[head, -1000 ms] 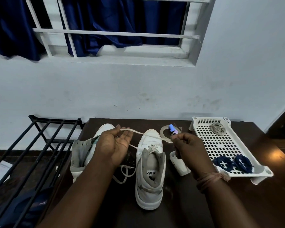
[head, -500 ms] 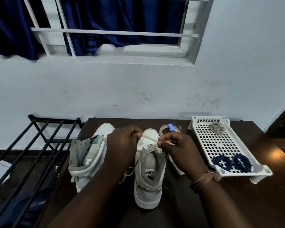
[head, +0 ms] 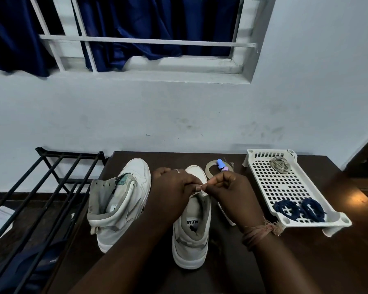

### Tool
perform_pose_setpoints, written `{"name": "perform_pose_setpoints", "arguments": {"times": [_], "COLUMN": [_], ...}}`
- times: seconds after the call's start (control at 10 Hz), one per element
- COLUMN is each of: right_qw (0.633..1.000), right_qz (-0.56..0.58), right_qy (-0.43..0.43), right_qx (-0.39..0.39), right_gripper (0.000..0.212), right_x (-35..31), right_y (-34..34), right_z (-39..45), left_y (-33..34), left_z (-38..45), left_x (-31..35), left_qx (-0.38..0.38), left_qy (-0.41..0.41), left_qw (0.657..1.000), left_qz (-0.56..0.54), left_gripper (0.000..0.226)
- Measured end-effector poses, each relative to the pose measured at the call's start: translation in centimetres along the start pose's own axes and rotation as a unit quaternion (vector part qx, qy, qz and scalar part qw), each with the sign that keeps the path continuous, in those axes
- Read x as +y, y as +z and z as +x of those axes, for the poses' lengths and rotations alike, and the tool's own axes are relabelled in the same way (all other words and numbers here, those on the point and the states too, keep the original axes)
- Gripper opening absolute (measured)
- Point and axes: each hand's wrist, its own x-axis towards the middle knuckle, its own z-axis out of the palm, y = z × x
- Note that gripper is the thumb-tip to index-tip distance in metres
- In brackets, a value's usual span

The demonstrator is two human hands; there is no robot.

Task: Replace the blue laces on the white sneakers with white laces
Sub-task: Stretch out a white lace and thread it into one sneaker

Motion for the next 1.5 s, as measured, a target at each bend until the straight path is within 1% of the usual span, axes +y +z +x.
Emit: {"name": "perform_pose_setpoints", "arguments": {"times": [0.1,0.2,0.3,0.4,0.5,0.6,0.8,0.9,1.0,1.1,1.2,1.3,1.4,1.5], "right_qw": [0.996,0.985,0.983,0.977,0.965,0.969,0.965,0.963,0.951,0.915,0.912,0.929,0.947,0.957], "right_qz": [-0.012,-0.055,-0.078,-0.119,0.037,0.003,0.016,0.041,0.117,0.214,0.213,0.168,0.138,0.113], "right_qy": [0.069,0.134,0.148,0.12,0.243,0.209,0.223,0.224,0.254,0.323,0.321,0.29,0.263,0.244], "right_qx": [-0.053,-0.092,-0.078,-0.132,-0.095,-0.13,-0.139,-0.146,-0.135,-0.11,-0.138,-0.154,-0.126,-0.112], "right_gripper": [0.018,0.034,0.025,0.027,0.031,0.031,0.027,0.016,0.013,0.023,0.023,0.019,0.018,0.02], "right_x": [0.1,0.7,0.9,0.4,0.5,0.9,0.9,1.1,0.9,0.6,0.7,1.2,1.7,2.3], "right_y": [0.2,0.5,-0.1,-0.6,-0.3,-0.3,-0.5,-0.5,-0.3,0.0,-0.2,-0.1,0.3,0.9], "right_z": [-0.3,-0.4,-0.4,-0.6,-0.4,-0.5,-0.4,-0.3,-0.3,-0.2,-0.2,-0.2,-0.1,-0.2], "left_y": [0.2,0.8,1.4,1.4,1.2,1.1,1.4,1.2,1.1,1.2,1.5,1.7,1.7,2.0], "left_z": [-0.1,-0.6,-1.1,-1.2,-0.9,-1.0,-1.0,-1.0,-1.1,-1.1,-1.0,-0.9,-1.2,-1.3], "left_x": [0.3,0.1,0.0,0.5,0.6,0.6,0.5,0.9,1.1,1.1,0.4,0.2,0.6,0.3], "left_qx": [-0.001,-0.042,-0.053,-0.055,-0.088,-0.093,-0.097,-0.103,-0.094,-0.096,-0.123,-0.114,-0.082,-0.075], "left_qy": [-0.051,-0.063,-0.064,-0.059,-0.067,-0.064,-0.084,-0.084,-0.088,-0.084,-0.097,-0.111,-0.109,-0.127], "left_qw": [0.998,0.995,0.988,0.982,0.977,0.98,0.985,0.985,0.985,0.986,0.986,0.987,0.987,0.986], "left_qz": [0.023,0.07,0.132,0.172,0.181,0.163,0.114,0.112,0.119,0.108,0.054,0.037,0.085,0.077], "left_gripper": [0.016,0.02,0.022,0.026,0.028,0.025,0.022,0.022,0.024,0.025,0.034,0.032,0.016,0.016]}}
